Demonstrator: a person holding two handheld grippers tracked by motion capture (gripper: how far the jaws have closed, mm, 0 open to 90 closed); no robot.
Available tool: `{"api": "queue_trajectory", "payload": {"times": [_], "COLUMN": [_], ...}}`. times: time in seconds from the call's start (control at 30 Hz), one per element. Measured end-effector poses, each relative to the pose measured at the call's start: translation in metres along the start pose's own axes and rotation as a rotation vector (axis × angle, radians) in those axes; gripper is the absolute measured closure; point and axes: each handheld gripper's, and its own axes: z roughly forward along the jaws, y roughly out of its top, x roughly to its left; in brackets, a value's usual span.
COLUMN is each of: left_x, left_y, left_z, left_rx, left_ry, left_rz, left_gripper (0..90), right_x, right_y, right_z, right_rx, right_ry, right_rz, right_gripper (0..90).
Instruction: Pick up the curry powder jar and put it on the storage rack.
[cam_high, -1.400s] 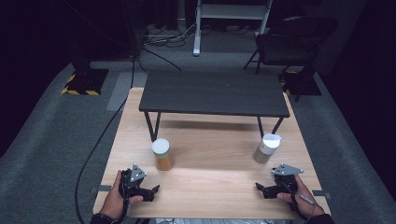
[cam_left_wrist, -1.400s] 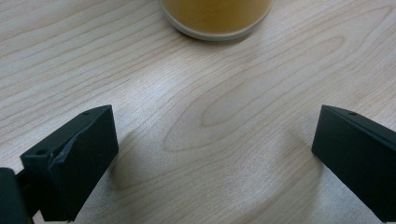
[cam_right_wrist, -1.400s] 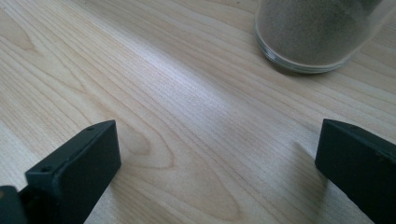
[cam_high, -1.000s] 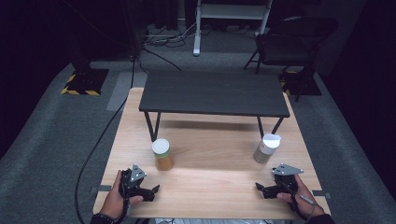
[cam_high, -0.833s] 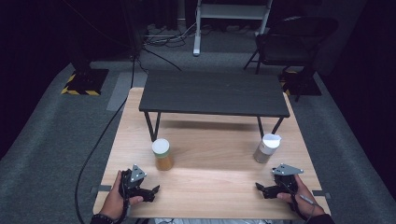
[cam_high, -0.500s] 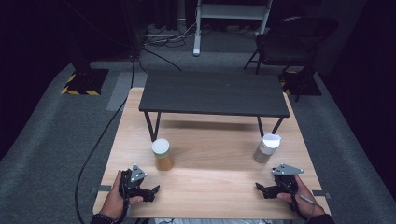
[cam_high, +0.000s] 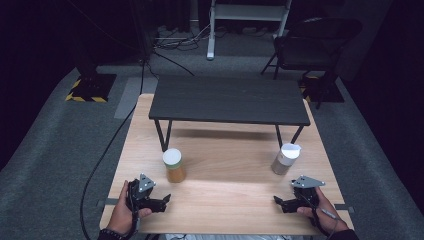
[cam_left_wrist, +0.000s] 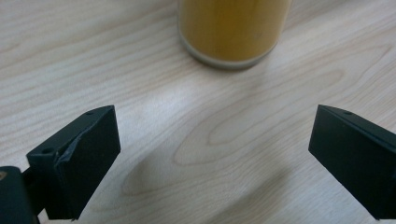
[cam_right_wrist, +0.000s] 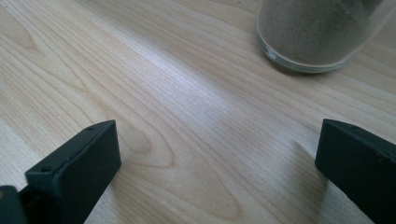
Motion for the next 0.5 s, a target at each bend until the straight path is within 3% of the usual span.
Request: {"api": "queue_trajectory", "payload": {"times": [0.2,0.5], "left_x": [-0.010,-0.016], "left_y": [0.005,0.012], "left_z": [-0.010,-0.013], "left_rx": [-0.056,-0.103], "left_ry": [0.035,0.032], "left_rz": [0.004,0.018], "left_gripper": [1.7,1.7], "right_x": [0.000,0.000], "right_y": [0.000,0.000], "right_z": [0.000,0.000], "right_rx": [0.000,0.000], "right_ry": [0.001,0.001], "right_rz": [-0.001,-0.001], "right_gripper": [0.0,0.0]}}
